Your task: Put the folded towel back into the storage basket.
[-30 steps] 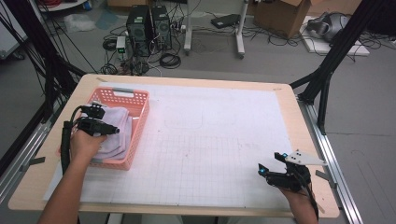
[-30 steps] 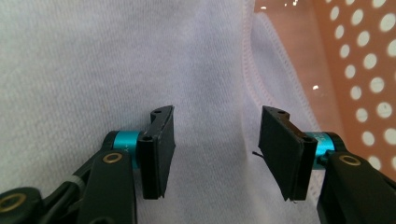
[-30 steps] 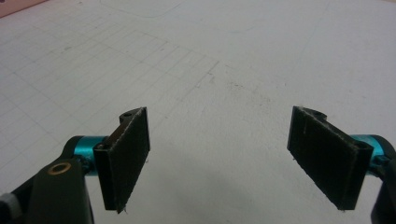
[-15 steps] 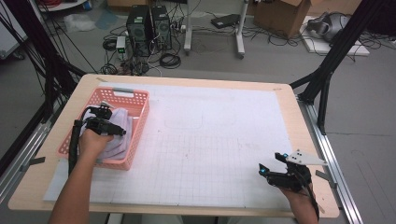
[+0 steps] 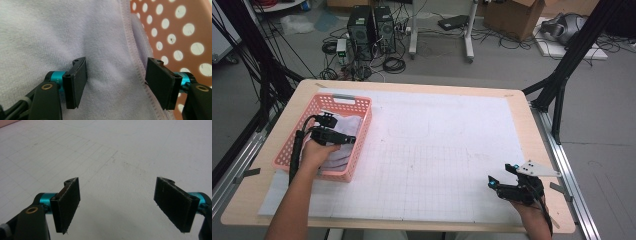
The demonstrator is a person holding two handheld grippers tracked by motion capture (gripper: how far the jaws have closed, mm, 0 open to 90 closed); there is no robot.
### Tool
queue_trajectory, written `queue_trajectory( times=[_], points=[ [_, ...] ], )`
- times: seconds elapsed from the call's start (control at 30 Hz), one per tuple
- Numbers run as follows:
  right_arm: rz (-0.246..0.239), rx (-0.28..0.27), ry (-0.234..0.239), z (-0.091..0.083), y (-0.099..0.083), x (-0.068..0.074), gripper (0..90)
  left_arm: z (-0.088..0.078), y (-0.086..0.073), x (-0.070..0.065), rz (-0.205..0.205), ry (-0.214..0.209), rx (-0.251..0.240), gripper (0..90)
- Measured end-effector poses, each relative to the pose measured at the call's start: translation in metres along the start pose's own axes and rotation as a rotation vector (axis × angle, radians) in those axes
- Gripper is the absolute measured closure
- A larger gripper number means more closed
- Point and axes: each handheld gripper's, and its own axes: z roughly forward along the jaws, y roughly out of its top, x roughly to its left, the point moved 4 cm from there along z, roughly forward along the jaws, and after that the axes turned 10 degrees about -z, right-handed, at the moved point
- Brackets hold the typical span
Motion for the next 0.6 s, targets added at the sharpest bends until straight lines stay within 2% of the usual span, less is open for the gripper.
queue_trajectory(
  times=[0.07,0.13,0.17,0.2,0.23,0.27,0.3,0.33,0.37,0.4,0.5,0.6],
  points=[
    [-0.003,-0.004,-0.003,0.0,0.0,-0.001,20.1,-0.009,0.003,0.005,-0.004,0.016,-0.05,34.4],
    [-0.003,-0.006,-0.004,0.0,0.0,-0.001,20.1,-0.018,0.004,0.014,-0.018,0.061,-0.084,35.5],
    [-0.004,-0.006,-0.003,0.0,0.0,-0.001,20.1,-0.021,0.004,0.019,-0.037,0.09,-0.086,36.2],
    [-0.004,-0.006,-0.003,0.0,0.0,-0.001,20.1,-0.021,0.004,0.019,-0.037,0.09,-0.086,36.6],
    [-0.006,-0.003,0.0,0.0,0.0,0.0,20.1,-0.022,0.003,0.03,-0.081,0.118,-0.055,36.8],
    [-0.004,-0.002,0.001,0.001,0.0,0.001,20.1,-0.022,0.003,0.03,-0.081,0.118,-0.055,36.7],
    [-0.007,-0.001,0.004,0.001,0.0,0.001,20.2,-0.022,0.003,0.032,-0.098,0.146,-0.055,36.4],
    [-0.007,-0.002,0.005,0.001,0.001,0.001,20.2,-0.022,0.003,0.032,-0.098,0.146,-0.055,36.5],
    [-0.007,0.0,0.004,0.001,0.001,0.002,20.2,-0.019,0.003,0.033,-0.091,0.165,-0.045,36.8],
    [-0.004,0.0,0.003,0.001,0.001,0.002,20.2,-0.014,0.001,0.034,-0.082,0.223,0.0,36.5],
    [-0.008,0.0,0.005,0.001,0.0,0.001,20.2,-0.009,0.0,0.034,-0.04,0.273,0.013,36.1],
    [-0.001,-0.001,0.003,0.0,0.0,0.0,20.2,-0.01,0.001,0.033,-0.036,0.277,-0.002,36.0]
  ],
)
